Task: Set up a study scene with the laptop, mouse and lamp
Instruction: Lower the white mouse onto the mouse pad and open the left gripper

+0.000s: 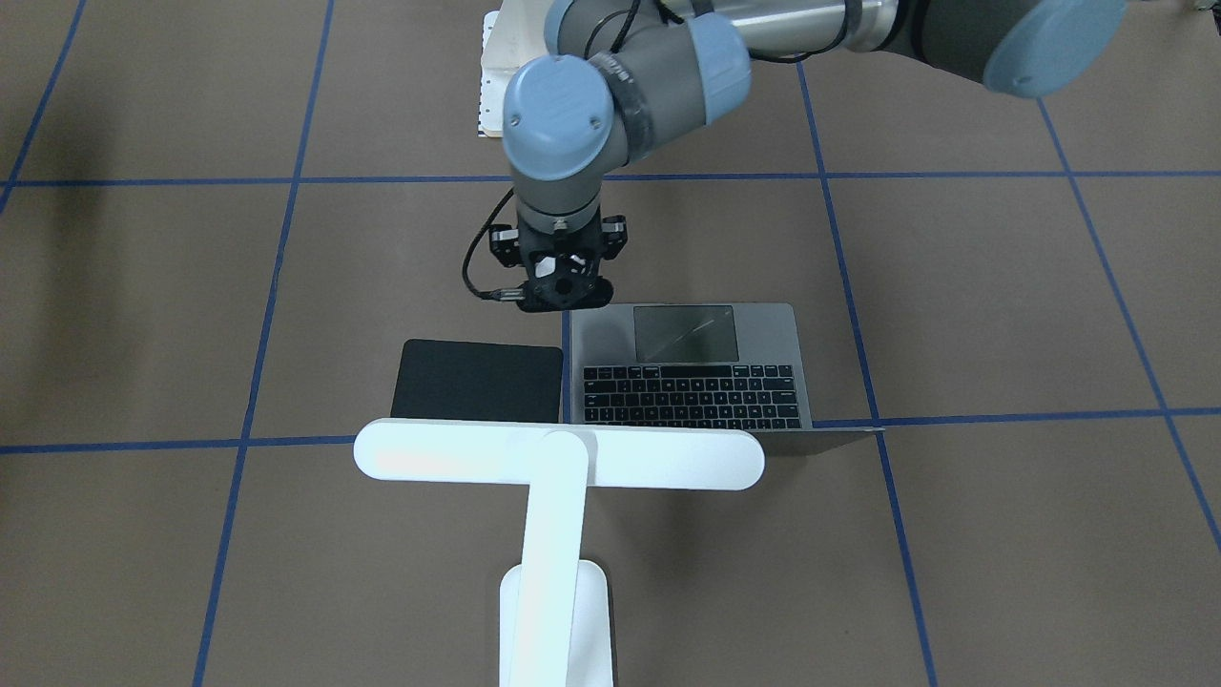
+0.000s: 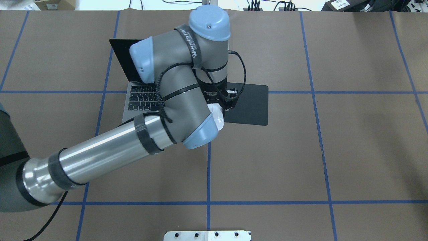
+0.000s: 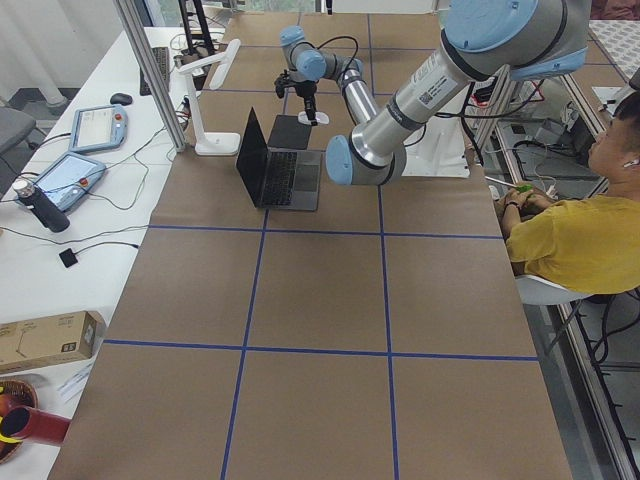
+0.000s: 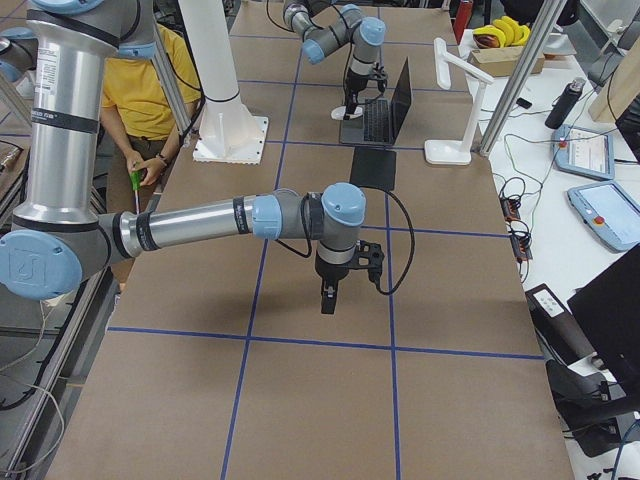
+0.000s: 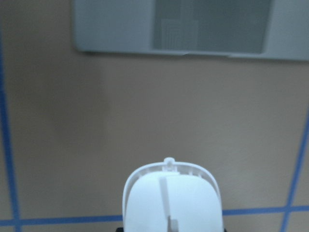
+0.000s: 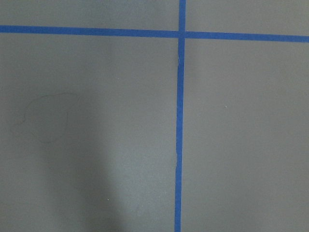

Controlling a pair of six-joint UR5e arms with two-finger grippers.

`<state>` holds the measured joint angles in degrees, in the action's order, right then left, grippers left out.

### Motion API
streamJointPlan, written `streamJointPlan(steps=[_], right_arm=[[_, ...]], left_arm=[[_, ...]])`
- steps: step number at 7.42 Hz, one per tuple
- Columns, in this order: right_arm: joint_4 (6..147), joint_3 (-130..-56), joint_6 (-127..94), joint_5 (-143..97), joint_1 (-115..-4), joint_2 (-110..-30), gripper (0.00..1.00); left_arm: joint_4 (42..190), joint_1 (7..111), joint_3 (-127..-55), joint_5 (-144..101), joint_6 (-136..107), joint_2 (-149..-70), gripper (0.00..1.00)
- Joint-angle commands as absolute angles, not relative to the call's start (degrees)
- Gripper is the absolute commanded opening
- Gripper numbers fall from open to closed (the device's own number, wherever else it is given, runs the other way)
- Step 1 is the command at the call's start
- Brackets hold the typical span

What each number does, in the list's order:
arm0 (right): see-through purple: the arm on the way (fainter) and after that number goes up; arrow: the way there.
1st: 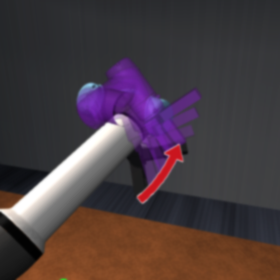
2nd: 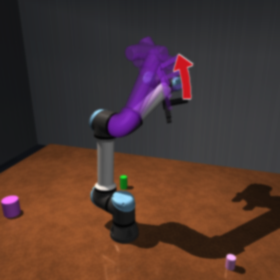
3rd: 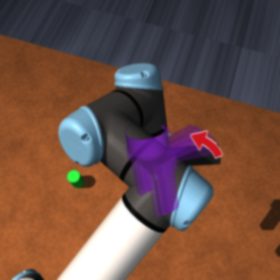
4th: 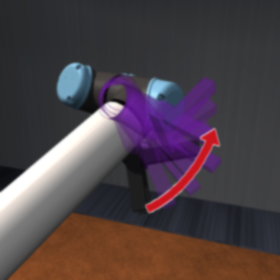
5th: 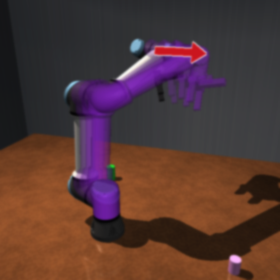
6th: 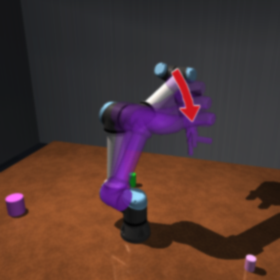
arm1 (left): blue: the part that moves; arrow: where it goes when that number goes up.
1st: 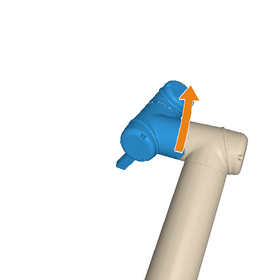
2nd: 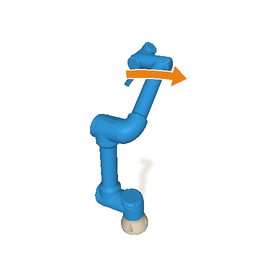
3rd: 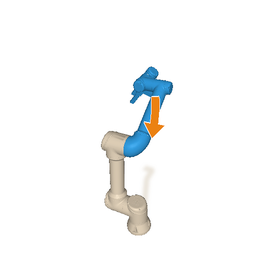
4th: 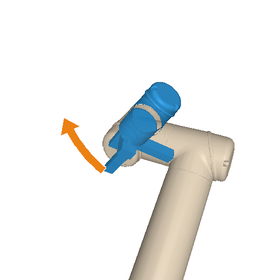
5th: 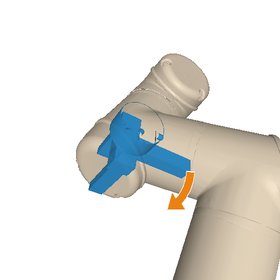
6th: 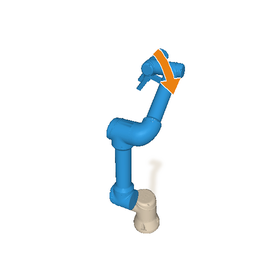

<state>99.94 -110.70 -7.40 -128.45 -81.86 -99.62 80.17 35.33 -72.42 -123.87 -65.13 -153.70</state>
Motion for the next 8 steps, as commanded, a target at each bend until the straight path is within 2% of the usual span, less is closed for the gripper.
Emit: streamJointPlan(steps=[1,3,6,8], right_arm=[[99.93,-110.39,-7.38,-128.58,-81.91,-99.58,1.0],[100.02,-110.39,-7.38,-128.58,-82.09,-99.58,1.0],[100.02,-110.39,-7.38,-128.67,-82.09,-99.58,1.0],[99.84,-110.39,-7.38,-128.76,-82.09,-99.58,1.0]], left_arm=[[91.2,35.33,-54.39,-120.69,-65.39,-161.77,0.66],[94.56,35.42,-50.72,-120.24,-65.57,-163.03,0.67],[103.42,35.33,-41.51,-115.58,-66.53,-165.67,0.73],[103.71,35.33,-41.13,-114.7,-66.62,-165.85,0.77]])
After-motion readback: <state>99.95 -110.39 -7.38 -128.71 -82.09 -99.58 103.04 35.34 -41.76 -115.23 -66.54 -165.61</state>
